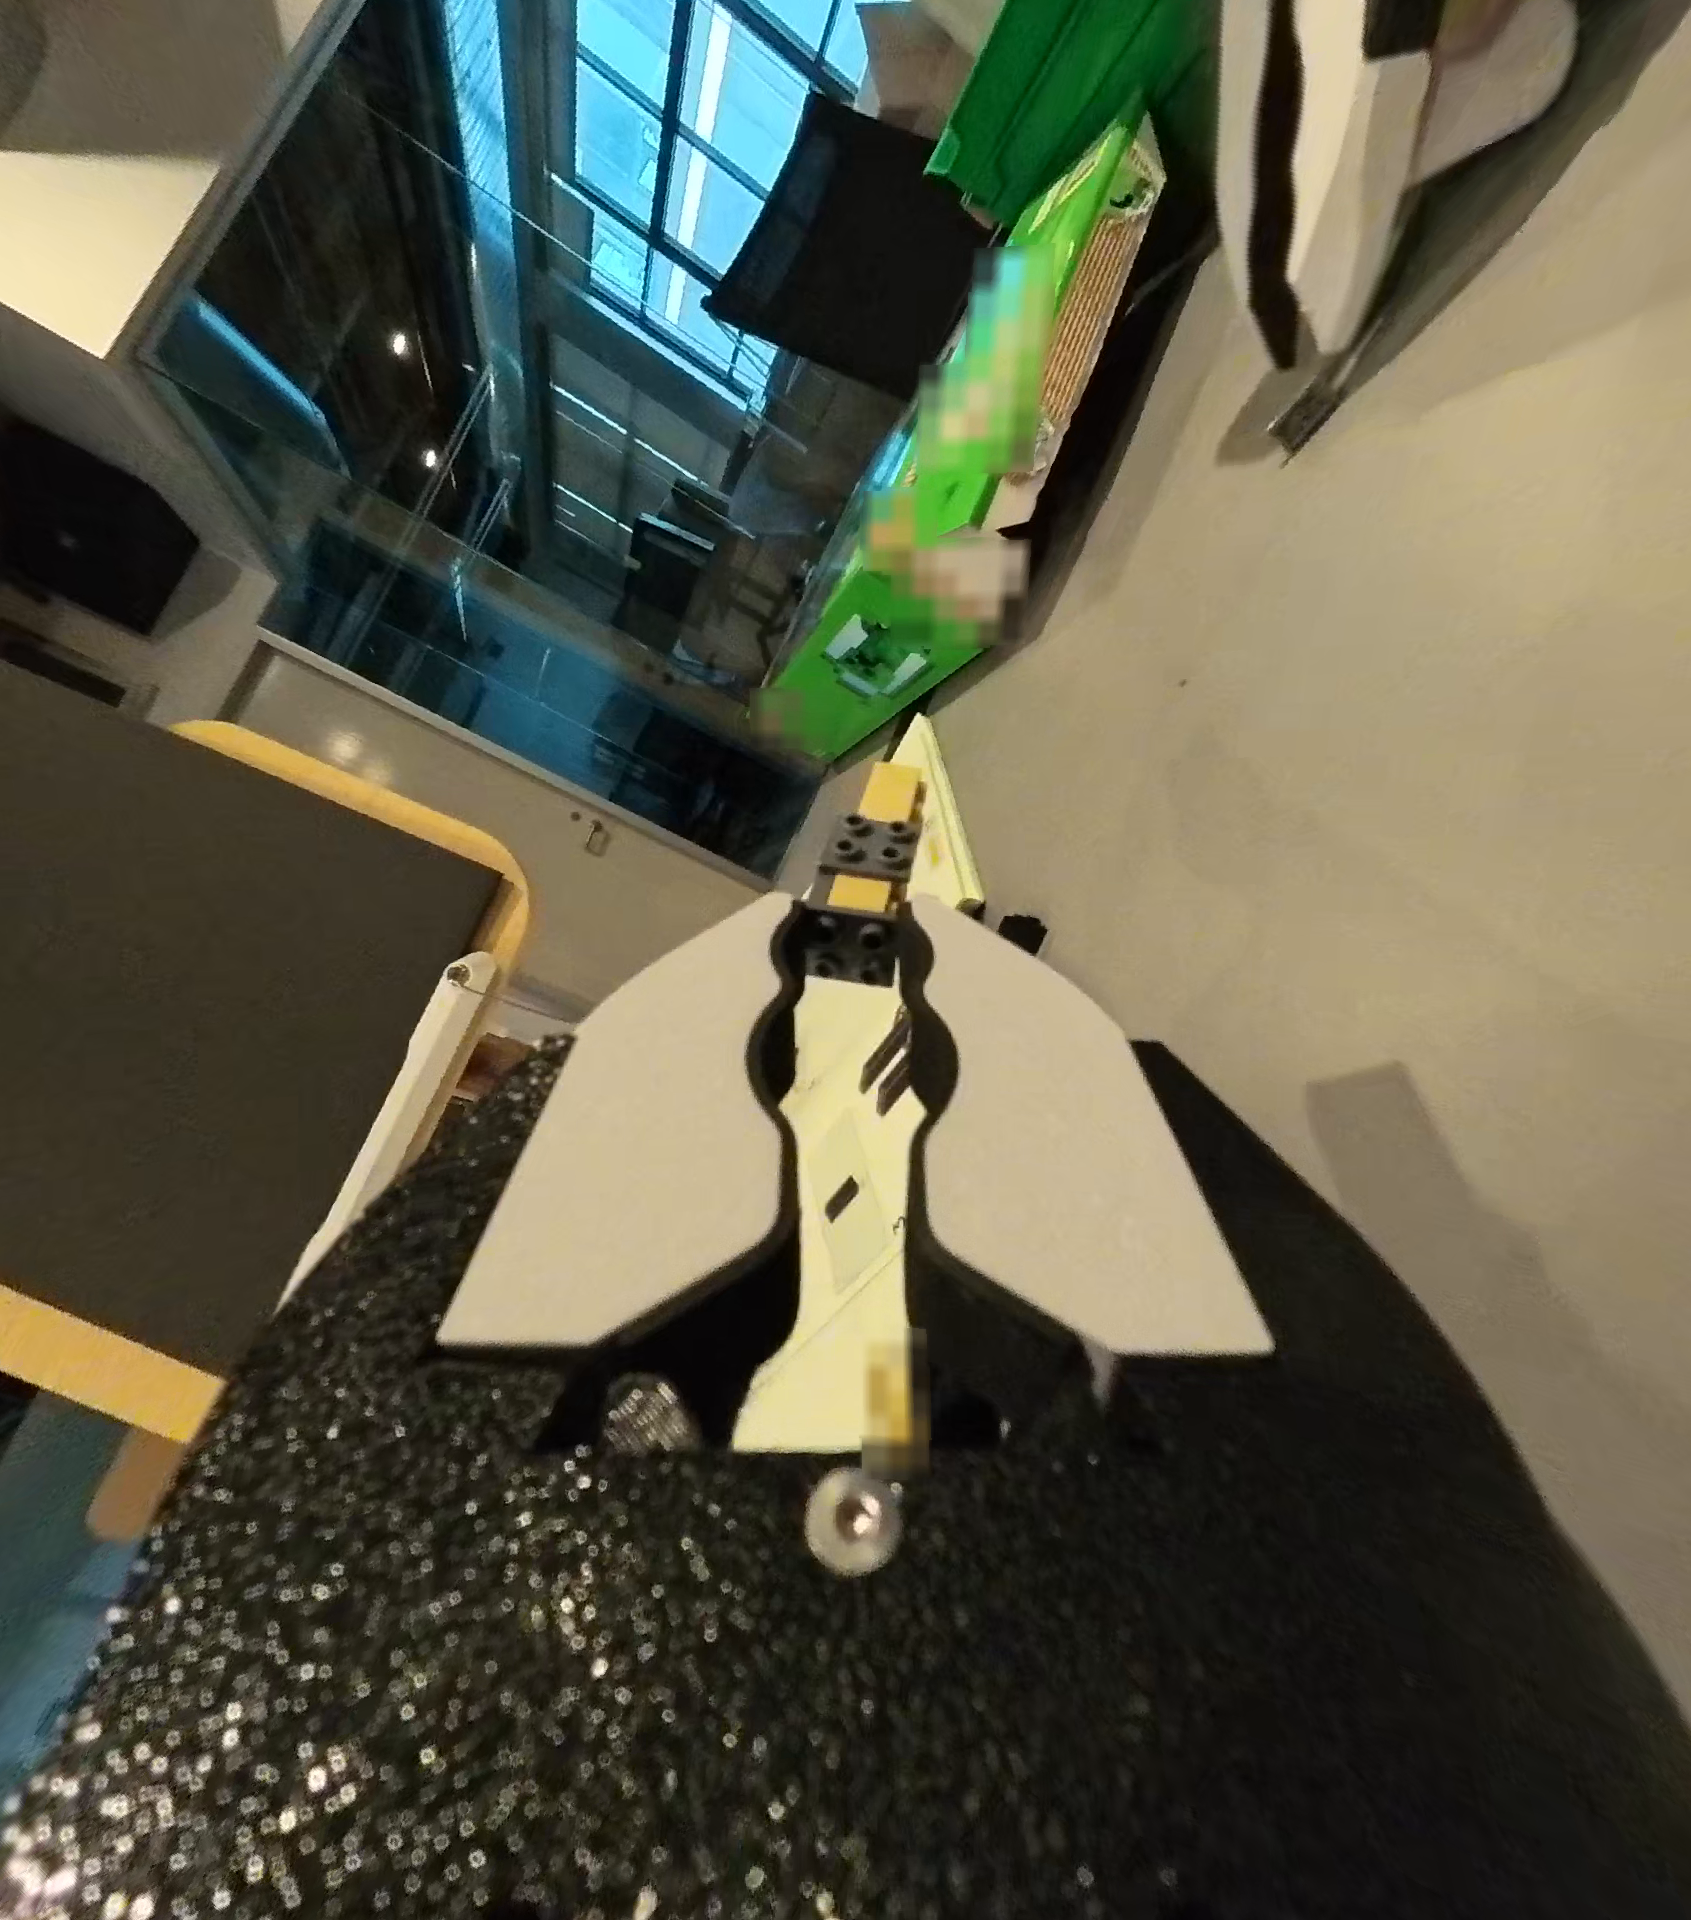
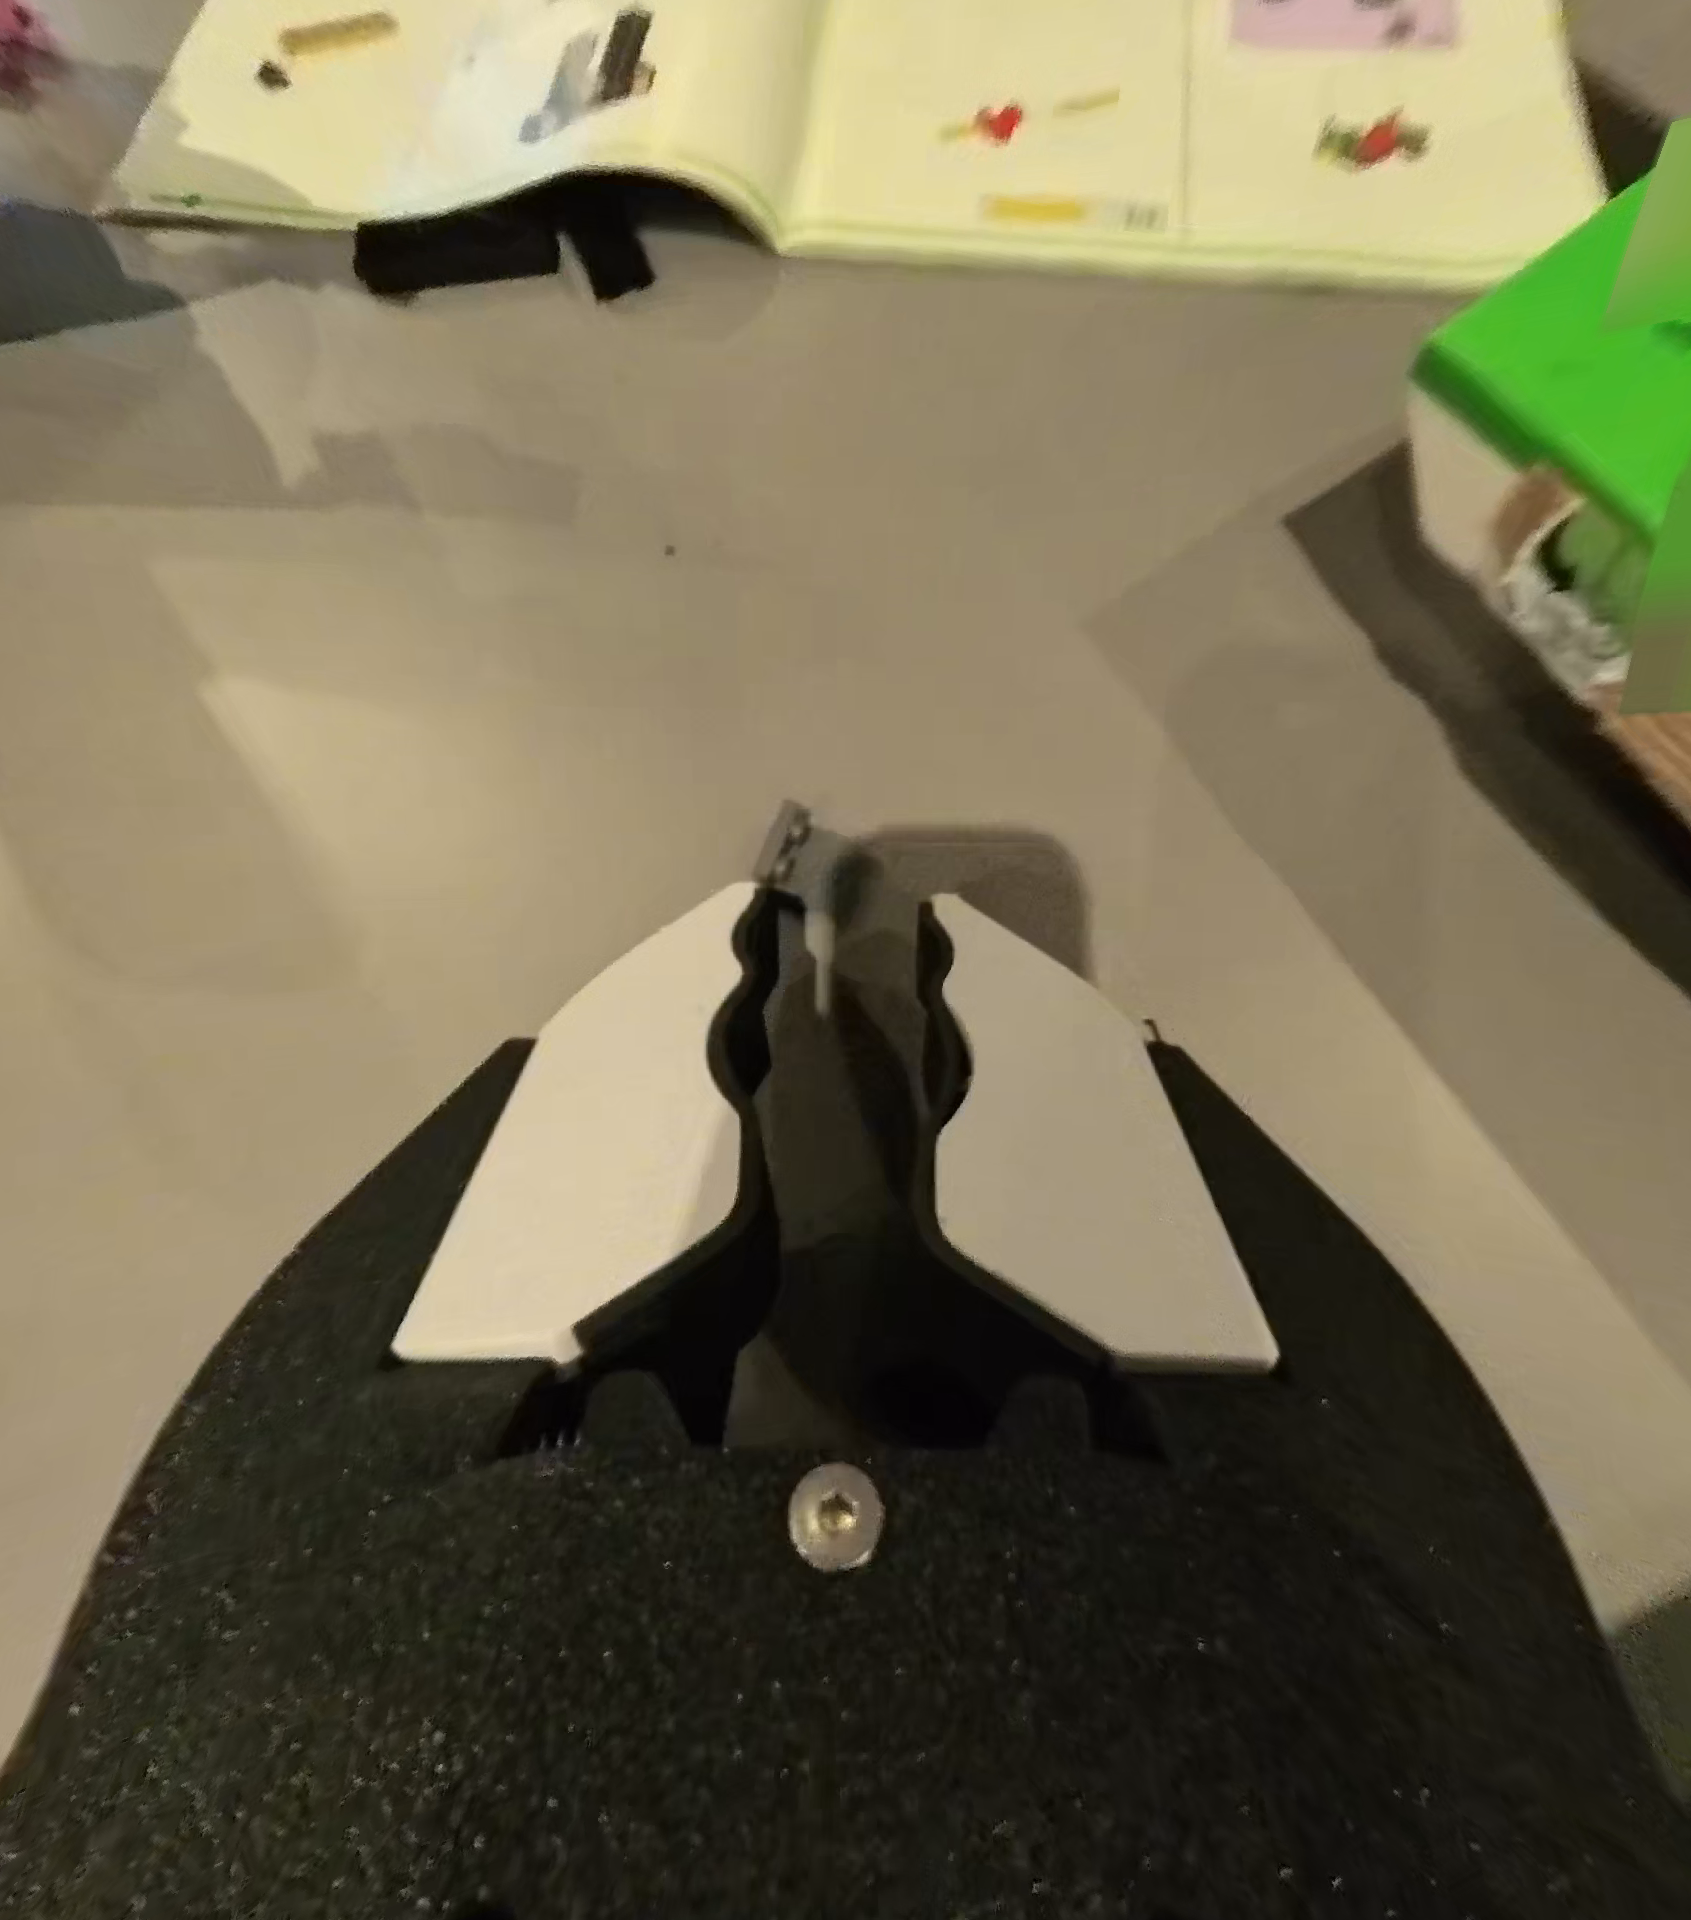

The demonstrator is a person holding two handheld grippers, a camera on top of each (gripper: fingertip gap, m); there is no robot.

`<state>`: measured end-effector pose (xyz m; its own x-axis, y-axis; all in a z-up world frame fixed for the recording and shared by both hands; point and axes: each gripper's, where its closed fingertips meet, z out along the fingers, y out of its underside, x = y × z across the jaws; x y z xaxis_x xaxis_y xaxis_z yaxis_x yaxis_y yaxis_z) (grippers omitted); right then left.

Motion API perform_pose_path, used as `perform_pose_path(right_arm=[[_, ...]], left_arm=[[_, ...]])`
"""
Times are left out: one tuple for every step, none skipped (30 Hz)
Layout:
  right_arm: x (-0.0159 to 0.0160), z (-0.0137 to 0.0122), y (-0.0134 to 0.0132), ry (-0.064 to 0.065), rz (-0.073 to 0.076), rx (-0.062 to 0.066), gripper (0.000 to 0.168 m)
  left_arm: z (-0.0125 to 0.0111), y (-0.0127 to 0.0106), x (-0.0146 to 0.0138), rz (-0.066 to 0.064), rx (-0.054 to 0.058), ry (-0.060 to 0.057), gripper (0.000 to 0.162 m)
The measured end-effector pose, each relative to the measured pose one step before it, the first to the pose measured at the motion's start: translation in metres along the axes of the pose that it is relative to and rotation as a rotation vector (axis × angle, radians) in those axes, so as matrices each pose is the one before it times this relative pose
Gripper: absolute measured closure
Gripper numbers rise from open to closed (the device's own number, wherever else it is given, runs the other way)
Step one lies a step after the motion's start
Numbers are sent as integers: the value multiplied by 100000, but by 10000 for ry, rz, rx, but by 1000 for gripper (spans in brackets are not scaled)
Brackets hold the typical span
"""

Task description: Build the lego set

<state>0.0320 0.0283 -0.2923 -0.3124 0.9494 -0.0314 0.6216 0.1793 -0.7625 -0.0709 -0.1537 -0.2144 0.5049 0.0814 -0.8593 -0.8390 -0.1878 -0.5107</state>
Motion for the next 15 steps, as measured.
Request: perform_pose_path(right_arm=[[-402,142,215,-170,58,-282,145],[-311,95,-76,-31,-69,-66,146],[-232,50,-192,97,-191,57,148],[-11,43,-182,294,-218,80,150],[-146,100,-111,205,-183,49,152],[-359,190,-46,23,-76,-37,154],[-218,262,-55,65,13,-71,154],[-105,288,-32,98,10,-103,156],[37,199,-108,141,23,-68,158],[109,128,-58,145,3,-85,161],[-46,79,-84,37,-37,-48,162],[-141,21,-47,-43,-9,-61,162],[-343,-18,-72,-171,-15,-40,162],[-624,-48,-164,-323,-49,3,162],[-907,-81,-238,-491,-88,-16,162]], left_arm=[[-1,9,22,20,11,2,146],[-4,-4,21,22,10,5,146],[-9,-27,54,28,12,15,146],[12,-9,76,33,10,25,146],[20,-8,115,34,8,38,146],[33,-5,131,31,11,51,146],[25,-11,122,26,13,49,146],[15,-7,80,20,10,31,146],[12,-1,50,10,5,20,146],[5,8,28,-4,4,16,146],[3,12,27,-14,1,10,146],[-6,24,-9,-15,-1,3,146],[4,16,4,-16,0,2,146],[11,4,12,-15,10,9,146],[7,-12,32,-8,21,18,146]])
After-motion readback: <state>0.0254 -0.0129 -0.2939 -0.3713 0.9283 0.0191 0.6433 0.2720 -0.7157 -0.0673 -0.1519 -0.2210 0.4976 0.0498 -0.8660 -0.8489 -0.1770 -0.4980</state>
